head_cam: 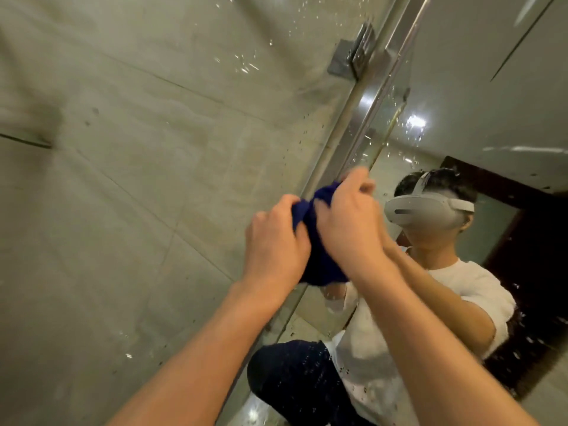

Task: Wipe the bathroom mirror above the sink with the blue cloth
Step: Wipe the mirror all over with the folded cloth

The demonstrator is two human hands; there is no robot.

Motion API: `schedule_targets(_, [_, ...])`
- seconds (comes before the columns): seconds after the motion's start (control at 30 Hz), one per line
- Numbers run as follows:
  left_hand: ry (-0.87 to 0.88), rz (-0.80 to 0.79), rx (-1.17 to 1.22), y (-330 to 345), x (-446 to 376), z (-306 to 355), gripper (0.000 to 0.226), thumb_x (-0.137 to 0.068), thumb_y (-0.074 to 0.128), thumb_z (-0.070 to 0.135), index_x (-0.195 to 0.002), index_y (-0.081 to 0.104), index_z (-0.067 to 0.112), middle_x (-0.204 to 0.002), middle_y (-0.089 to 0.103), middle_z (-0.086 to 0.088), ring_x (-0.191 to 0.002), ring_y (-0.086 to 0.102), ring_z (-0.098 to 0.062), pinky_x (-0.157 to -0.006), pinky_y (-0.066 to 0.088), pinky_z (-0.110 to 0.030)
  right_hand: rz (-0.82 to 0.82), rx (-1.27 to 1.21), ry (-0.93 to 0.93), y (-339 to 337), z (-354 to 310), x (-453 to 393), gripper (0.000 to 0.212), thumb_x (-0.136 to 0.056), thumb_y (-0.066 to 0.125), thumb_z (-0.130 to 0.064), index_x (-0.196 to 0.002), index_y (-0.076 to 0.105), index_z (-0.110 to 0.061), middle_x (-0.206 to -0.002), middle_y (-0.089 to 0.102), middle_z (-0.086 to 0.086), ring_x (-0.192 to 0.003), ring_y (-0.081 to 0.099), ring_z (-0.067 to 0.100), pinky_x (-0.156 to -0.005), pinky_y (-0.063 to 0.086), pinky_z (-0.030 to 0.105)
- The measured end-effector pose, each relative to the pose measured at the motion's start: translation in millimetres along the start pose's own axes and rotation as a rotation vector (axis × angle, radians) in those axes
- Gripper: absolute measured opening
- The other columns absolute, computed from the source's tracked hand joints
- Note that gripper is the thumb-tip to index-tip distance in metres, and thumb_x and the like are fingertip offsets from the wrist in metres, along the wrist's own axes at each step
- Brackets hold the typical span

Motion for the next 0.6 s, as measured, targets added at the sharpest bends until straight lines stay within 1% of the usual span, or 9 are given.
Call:
schedule_targets(0.1, [0.052,0.038,-0.025,-3.0,-42.8,39.9,0.023,-0.093,0.050,0.015,-0.110,0.065,0.013,-0.100,0.071,-0.012,-0.096,0.061,-0.035,-0.078,0.040,-0.035,0.153,-0.054,0.021,-44.1,-7.9,-37.1,0.031,-0.094,0.055,-0.013,-0.101,0.025,-0.012,-0.073,0.038,-0.007,-0.064,0.043,0.009,-0.065,0.038,0.033])
schedule_targets(0.17, [0.073,0.051,-0.067,-4.1,-62.8,57.0,0.021,-0.091,0.050,0.015,-0.106,0.065,0.012,-0.099,0.069,-0.014,-0.097,0.059,-0.037,-0.075,0.039,-0.038,0.195,-0.077,0.041,-55.0,-4.6,-51.2,0.028,-0.094,0.055,-0.013,-0.099,0.027,-0.013,-0.075,0.041,-0.005,-0.073,0.050,0.020,-0.065,0.038,0.033])
schedule_targets(0.23, [0.099,0.049,-0.107,-0.4,-67.1,59.7,0.020,-0.091,0.050,0.017,-0.106,0.063,0.013,-0.098,0.068,-0.013,-0.095,0.059,-0.037,-0.070,0.034,-0.035,0.228,-0.101,0.012,-54.7,-0.5,-51.6,0.022,-0.093,0.055,-0.013,-0.096,0.034,-0.013,-0.075,0.045,-0.005,-0.083,0.054,0.027,-0.068,0.043,0.037])
schedule_targets(0.27, [0.110,0.039,-0.123,2.3,-64.2,56.5,0.020,-0.092,0.049,0.017,-0.108,0.062,0.014,-0.098,0.068,-0.013,-0.094,0.059,-0.036,-0.069,0.033,-0.034,0.251,-0.118,-0.012,-52.7,0.8,-46.8,0.018,-0.093,0.056,-0.013,-0.095,0.038,-0.013,-0.074,0.046,-0.008,-0.084,0.055,0.025,-0.070,0.045,0.034])
schedule_targets(0.33, [0.113,0.026,-0.137,6.5,-51.8,42.6,0.021,-0.094,0.048,0.017,-0.111,0.060,0.016,-0.097,0.068,-0.011,-0.088,0.059,-0.033,-0.069,0.036,-0.035,0.281,-0.133,-0.032,-42.2,4.8,-31.2,0.013,-0.093,0.057,-0.013,-0.094,0.045,-0.013,-0.073,0.046,-0.014,-0.080,0.053,0.017,-0.066,0.040,0.019])
schedule_targets(0.4, [0.092,0.015,-0.140,8.5,-35.6,23.7,0.021,-0.096,0.047,0.018,-0.113,0.059,0.019,-0.093,0.068,-0.007,-0.075,0.051,-0.024,-0.066,0.037,-0.031,0.271,-0.119,-0.018,-24.0,9.6,-13.3,0.011,-0.093,0.059,-0.014,-0.093,0.048,-0.014,-0.074,0.042,-0.017,-0.074,0.047,0.010,-0.066,0.037,0.012])
schedule_targets(0.47, [0.075,-0.008,-0.131,8.4,-16.6,8.9,0.019,-0.096,0.049,0.019,-0.112,0.059,0.021,-0.088,0.067,-0.002,-0.070,0.046,-0.016,-0.065,0.035,-0.027,0.221,-0.123,0.013,-4.3,14.1,3.7,0.011,-0.093,0.059,-0.017,-0.095,0.048,-0.016,-0.079,0.045,-0.013,-0.074,0.046,0.007,-0.065,0.037,0.017])
schedule_targets(0.53, [0.074,-0.022,-0.091,7.6,-6.0,2.1,0.019,-0.096,0.051,0.019,-0.112,0.061,0.021,-0.087,0.069,0.000,-0.071,0.054,-0.016,-0.066,0.039,-0.027,0.164,-0.181,0.034,7.8,15.0,18.0,0.012,-0.095,0.057,-0.019,-0.099,0.045,-0.020,-0.089,0.052,-0.007,-0.079,0.051,0.008,-0.070,0.043,0.022])
schedule_targets(0.6, [0.075,-0.022,-0.073,6.5,-7.5,2.3,0.018,-0.095,0.054,0.020,-0.110,0.063,0.020,-0.087,0.071,-0.002,-0.077,0.063,-0.024,-0.068,0.043,-0.030,0.125,-0.234,0.052,9.9,15.6,28.0,0.015,-0.097,0.054,-0.021,-0.108,0.044,-0.024,-0.100,0.054,-0.007,-0.087,0.051,0.006,-0.077,0.042,0.020])
Point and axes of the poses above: each hand's wrist, its own x-axis away from the middle knuckle, its own y-axis out of the palm, z = x × y, the point moved 9 cm from there along -x, towards the middle knuckle
